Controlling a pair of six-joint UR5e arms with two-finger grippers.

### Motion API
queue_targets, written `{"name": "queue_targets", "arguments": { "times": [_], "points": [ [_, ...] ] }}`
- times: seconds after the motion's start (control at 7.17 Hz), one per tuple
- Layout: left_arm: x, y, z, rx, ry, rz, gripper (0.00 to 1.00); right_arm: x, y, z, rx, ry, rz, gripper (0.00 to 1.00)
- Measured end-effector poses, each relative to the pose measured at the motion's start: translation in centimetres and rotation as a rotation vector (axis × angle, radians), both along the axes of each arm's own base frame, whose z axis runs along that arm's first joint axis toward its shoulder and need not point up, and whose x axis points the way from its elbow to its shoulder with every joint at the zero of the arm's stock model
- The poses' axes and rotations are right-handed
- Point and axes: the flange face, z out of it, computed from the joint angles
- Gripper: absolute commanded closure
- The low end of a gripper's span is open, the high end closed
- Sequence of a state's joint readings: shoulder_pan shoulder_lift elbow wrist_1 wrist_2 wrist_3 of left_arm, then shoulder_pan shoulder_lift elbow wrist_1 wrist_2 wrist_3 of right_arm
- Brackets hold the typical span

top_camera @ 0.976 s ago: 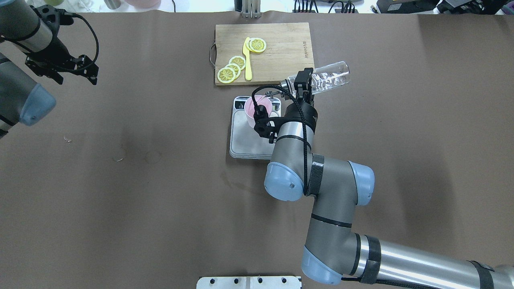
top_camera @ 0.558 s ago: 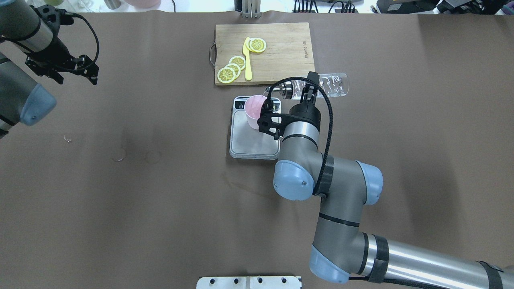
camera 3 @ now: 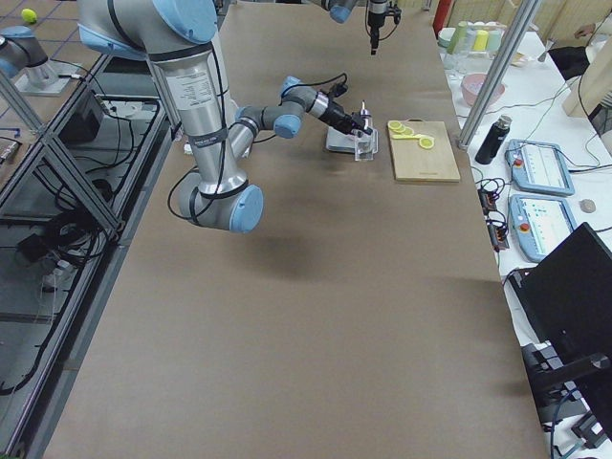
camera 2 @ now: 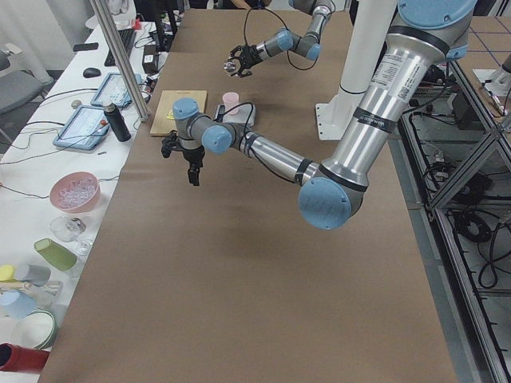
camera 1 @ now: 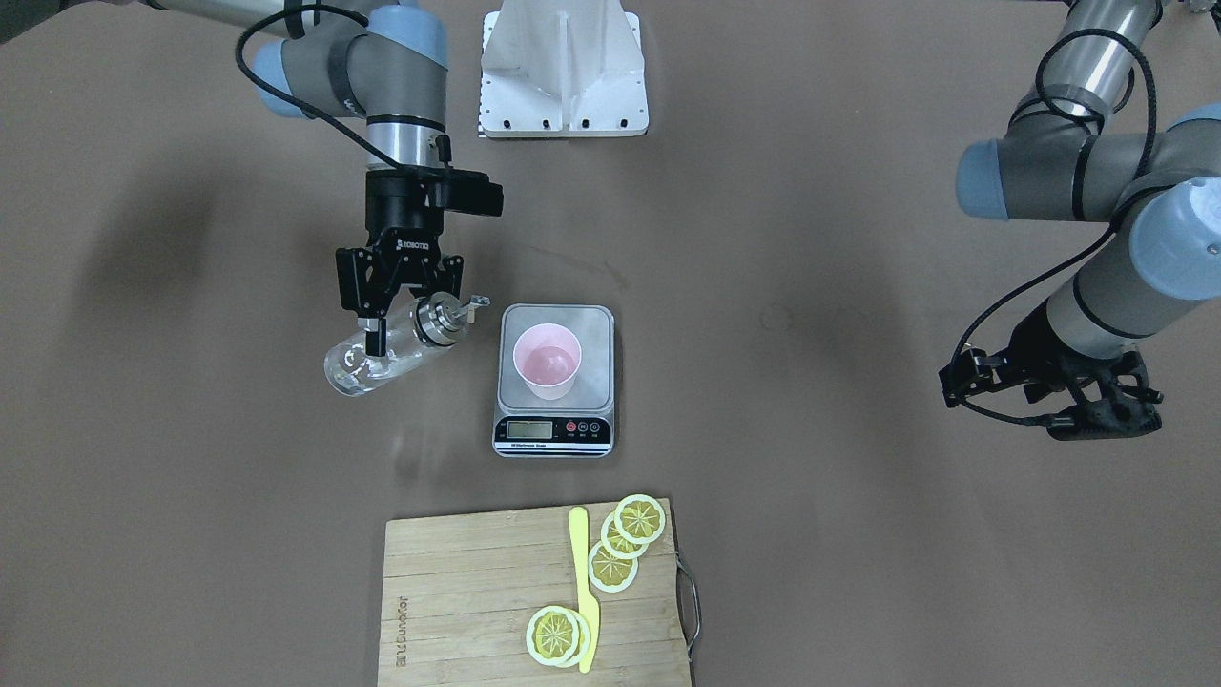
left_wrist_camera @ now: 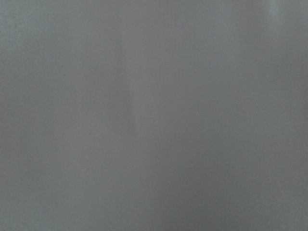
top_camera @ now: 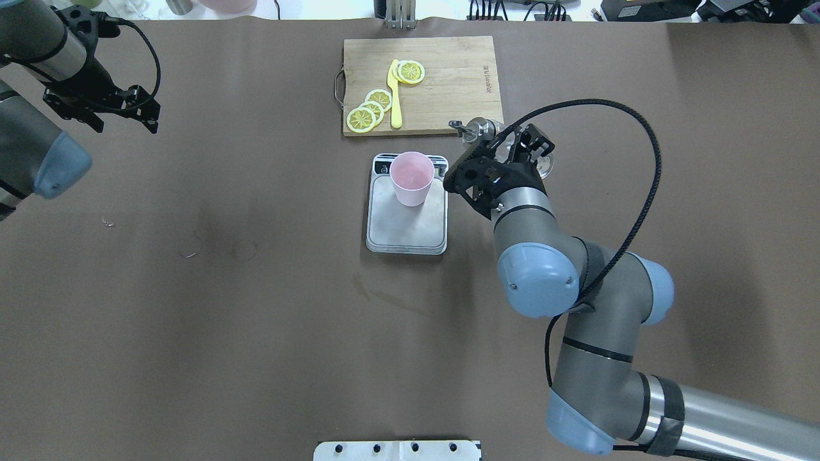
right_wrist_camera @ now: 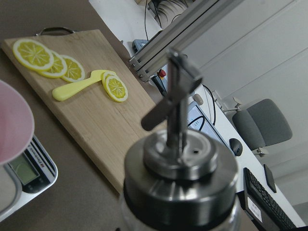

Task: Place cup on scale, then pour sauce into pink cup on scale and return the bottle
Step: 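Carry the bottle with the right gripper back to its starting spot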

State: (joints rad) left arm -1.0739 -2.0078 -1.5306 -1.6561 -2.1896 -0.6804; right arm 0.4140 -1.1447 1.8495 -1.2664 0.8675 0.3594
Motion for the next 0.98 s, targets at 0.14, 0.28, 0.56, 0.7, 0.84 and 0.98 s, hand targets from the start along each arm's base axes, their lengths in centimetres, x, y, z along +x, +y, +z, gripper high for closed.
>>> {"name": "queue_targets", "arguments": {
  "times": [0.14,0.28,0.56,0.7,0.84,0.98],
  "points": [
    [0.0,0.0,-0.3,0.001,0.002,-0.003,0.02,2.4,0.3,0.0,-0.036,-0.111,0.015,1.0],
    [-0.1,-0.1,-0.8,0.006,0.007,-0.006,0.02,4.9,0.6,1.6,-0.059,-0.219,0.026,1.0],
    [-0.2,0.0,-1.4,0.014,0.012,-0.01,0.02,10.0,0.6,7.4,-0.077,-0.411,0.026,1.0],
    [-0.2,0.0,-1.6,0.016,0.013,-0.011,0.02,10.9,0.5,9.6,-0.09,-0.515,0.038,1.0],
    [-0.2,0.0,-1.6,0.017,0.013,-0.01,0.02,10.7,0.2,11.7,-0.096,-0.612,0.047,1.0],
    [-0.1,0.0,-1.6,0.017,0.013,-0.01,0.02,10.3,-0.2,13.7,-0.1,-0.679,0.055,1.0]
  ]
}}
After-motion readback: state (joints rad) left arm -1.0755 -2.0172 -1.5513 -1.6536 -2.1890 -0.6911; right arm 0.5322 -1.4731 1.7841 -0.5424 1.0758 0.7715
